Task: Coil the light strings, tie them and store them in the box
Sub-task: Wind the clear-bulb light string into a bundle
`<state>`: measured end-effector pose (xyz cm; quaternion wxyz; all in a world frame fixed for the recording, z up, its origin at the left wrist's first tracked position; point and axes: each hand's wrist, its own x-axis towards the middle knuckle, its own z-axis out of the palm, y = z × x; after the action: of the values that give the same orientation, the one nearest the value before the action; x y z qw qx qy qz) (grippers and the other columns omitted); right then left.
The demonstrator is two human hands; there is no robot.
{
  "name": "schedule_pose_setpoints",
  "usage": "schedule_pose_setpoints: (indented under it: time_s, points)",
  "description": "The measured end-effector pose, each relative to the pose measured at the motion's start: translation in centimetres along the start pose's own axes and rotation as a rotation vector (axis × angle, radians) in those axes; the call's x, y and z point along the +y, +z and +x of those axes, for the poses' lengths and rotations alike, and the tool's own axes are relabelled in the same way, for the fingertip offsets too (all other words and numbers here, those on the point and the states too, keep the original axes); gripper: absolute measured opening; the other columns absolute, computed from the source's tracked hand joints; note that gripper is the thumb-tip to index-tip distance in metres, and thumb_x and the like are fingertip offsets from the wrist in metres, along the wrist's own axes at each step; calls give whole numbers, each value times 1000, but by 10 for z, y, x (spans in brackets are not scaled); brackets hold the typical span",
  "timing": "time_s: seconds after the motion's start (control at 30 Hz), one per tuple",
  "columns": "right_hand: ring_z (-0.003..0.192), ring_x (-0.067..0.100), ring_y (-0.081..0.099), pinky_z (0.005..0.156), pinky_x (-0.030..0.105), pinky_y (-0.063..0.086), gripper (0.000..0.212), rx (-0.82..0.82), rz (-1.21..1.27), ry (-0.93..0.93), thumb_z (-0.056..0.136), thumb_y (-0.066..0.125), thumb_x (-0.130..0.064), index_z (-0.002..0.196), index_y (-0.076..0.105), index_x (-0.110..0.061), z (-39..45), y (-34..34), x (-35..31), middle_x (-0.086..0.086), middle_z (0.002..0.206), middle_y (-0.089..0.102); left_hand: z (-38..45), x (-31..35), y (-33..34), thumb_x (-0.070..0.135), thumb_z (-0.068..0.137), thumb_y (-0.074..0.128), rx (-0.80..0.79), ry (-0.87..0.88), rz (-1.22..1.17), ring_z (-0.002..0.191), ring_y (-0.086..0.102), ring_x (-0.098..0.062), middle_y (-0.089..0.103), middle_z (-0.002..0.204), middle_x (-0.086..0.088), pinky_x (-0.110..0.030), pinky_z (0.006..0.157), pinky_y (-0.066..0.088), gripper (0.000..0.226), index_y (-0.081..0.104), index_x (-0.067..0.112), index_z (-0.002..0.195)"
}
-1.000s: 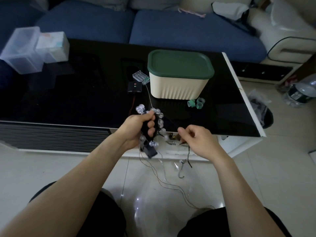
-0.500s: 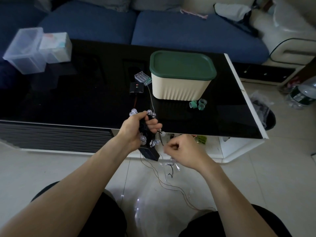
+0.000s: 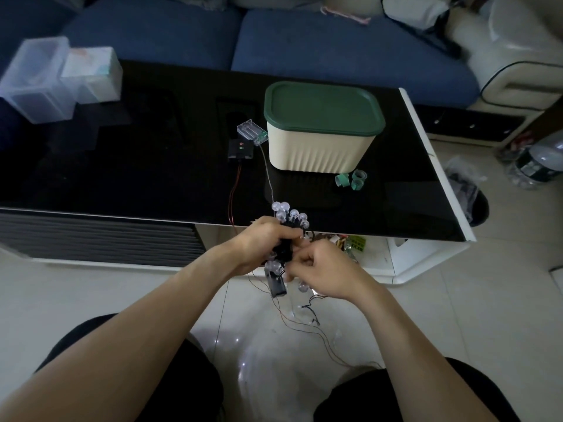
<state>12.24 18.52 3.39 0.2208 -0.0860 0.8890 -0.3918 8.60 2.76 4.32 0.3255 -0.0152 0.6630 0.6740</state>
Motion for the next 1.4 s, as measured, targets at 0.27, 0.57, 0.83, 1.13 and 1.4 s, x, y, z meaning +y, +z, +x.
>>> schedule_pose_setpoints:
  time_s: [0.27, 0.57, 0.83, 1.13, 1.4]
  points:
    - [48, 17, 31, 51, 33, 25, 54, -155, 544, 7, 86, 35, -33, 90, 76, 2, -4, -10, 1, 6, 51, 50, -1, 0, 0, 16, 96, 54, -62, -11, 118, 65, 60, -20, 64, 70, -13, -32, 71, 46, 28, 65, 0, 76]
    - [55, 19, 65, 60, 34, 54, 8, -19, 349, -9, 88, 76, -7, 95, 73, -9, -3, -16, 5, 7, 69, 71, -8, 9, -2, 25, 99, 50, -139, -19, 203, 74, 57, -26, 58, 79, -19, -32, 74, 44, 34, 62, -1, 82]
    - [64, 3, 67, 62, 15, 51, 20, 351, 201, -105, 74, 89, -20, 76, 71, -29, 0, -16, 5, -11, 71, 73, -10, 13, -11, 36, 98, 52, -239, 8, 205, 62, 54, -20, 59, 73, -13, -32, 68, 45, 39, 65, 4, 80]
    - [56, 4, 66, 55, 25, 54, 28, 426, 112, -70, 74, 85, -44, 74, 72, -19, 0, -15, 7, -9, 62, 69, -9, 8, -18, 21, 94, 63, -351, 21, 218, 77, 64, -23, 68, 82, -12, -30, 78, 51, 22, 67, 0, 96]
    - [61, 12, 70, 63, 30, 59, 4, 293, 227, -45, 89, 76, -19, 85, 77, -17, 0, -18, 13, -1, 70, 74, -8, 0, -10, 4, 89, 67, -169, 11, 144, 77, 70, -24, 71, 92, -26, -31, 80, 60, 21, 66, -13, 102]
